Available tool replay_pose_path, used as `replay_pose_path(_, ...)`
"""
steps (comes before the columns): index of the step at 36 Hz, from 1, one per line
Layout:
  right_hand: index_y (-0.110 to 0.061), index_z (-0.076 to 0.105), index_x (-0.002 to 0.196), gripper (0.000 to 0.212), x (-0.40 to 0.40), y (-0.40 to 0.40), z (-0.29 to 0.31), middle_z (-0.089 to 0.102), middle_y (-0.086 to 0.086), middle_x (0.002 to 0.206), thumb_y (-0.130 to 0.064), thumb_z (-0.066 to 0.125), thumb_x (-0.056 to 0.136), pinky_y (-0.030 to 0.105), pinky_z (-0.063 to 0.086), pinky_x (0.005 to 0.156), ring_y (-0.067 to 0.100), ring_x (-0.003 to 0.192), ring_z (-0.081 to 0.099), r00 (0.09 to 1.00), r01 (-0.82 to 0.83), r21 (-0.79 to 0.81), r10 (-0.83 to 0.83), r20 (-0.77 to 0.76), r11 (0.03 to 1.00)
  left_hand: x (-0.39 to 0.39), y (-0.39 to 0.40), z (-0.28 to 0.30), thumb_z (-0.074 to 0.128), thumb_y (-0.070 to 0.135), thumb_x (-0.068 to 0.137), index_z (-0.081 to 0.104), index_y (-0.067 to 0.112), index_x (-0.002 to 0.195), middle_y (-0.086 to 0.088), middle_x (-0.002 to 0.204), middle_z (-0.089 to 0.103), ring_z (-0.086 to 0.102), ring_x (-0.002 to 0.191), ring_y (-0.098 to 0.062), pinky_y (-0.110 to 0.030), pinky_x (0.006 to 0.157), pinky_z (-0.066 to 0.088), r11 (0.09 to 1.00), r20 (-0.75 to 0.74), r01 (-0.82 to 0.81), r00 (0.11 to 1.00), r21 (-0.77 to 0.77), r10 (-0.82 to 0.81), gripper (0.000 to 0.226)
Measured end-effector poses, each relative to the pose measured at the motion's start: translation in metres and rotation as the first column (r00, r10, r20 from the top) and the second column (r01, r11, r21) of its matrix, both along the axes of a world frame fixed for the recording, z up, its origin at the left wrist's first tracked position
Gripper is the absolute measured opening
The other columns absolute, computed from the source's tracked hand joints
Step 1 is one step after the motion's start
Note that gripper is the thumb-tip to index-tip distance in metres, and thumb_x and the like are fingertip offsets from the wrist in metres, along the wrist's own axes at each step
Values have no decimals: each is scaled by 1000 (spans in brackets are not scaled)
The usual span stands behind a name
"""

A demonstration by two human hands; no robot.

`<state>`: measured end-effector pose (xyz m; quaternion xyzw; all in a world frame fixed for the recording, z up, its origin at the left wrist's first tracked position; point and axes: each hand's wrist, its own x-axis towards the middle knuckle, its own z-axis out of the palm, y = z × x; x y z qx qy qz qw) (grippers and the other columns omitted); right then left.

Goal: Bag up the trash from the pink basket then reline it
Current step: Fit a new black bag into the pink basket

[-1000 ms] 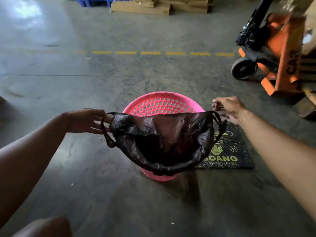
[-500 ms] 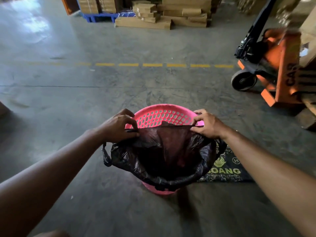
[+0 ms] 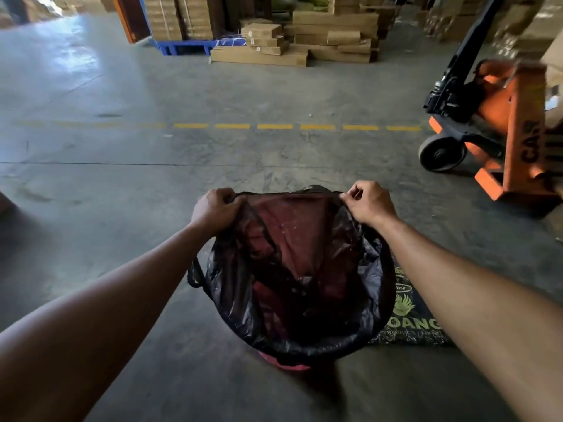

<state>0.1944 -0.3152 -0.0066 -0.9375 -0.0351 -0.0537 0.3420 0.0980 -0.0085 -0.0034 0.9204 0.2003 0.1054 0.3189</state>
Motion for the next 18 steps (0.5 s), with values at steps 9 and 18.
replay_pose_path(9,-19,63,59,35,31,10,-11,69,-3,69,-39,85,78,23,43,73,14,75,64,958,29,79,-5,-288,996,13,0,-16,79,25,84,67,9,72,0,48,66,62,39,-12,-18,37,46,780,-251,-150,968,-608,-9,24)
replay_pose_path(18,-3,76,110,79,12,-30,-35,80,9,93,-60,90,56,38,59,91,30,95,72,734,126,493,254,-630,861,-35,36,-53,83,48,71,68,3,110,-13,99,75,73,82,-23,-35,84,58,585,-344,-114,890,-803,-298,62)
